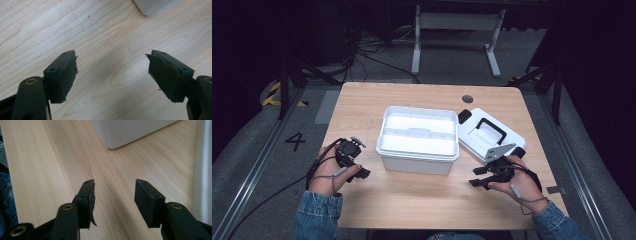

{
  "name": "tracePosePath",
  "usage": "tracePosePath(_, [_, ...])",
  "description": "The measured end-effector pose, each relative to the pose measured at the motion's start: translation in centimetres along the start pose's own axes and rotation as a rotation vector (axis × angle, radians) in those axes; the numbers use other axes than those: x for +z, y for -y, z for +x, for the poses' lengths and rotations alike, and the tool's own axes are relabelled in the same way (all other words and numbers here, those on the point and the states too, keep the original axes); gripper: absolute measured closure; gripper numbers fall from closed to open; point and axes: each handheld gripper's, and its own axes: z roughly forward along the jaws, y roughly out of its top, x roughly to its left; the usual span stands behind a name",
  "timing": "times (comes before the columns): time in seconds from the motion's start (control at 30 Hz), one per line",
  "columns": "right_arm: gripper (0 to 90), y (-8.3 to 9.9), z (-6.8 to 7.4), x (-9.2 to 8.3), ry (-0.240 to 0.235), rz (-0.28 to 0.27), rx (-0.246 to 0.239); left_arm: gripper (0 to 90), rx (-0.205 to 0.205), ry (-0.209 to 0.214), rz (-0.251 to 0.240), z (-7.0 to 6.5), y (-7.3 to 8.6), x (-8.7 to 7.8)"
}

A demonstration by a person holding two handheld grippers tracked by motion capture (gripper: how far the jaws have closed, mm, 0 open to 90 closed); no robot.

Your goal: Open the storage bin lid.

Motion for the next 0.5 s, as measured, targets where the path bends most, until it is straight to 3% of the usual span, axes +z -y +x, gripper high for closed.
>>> tracePosePath(0.13, [51.1,0.3,0.6,1.2,-0.007,-0.032,-0.050,23.7,0.011,-0.001,0.011,0.2,0.0,0.1])
tracePosePath(0.5, [50.0,0.8,1.2,2.8,-0.024,-0.073,-0.105,21.5,0.002,0.013,0.000,0.3,-0.1,0.4])
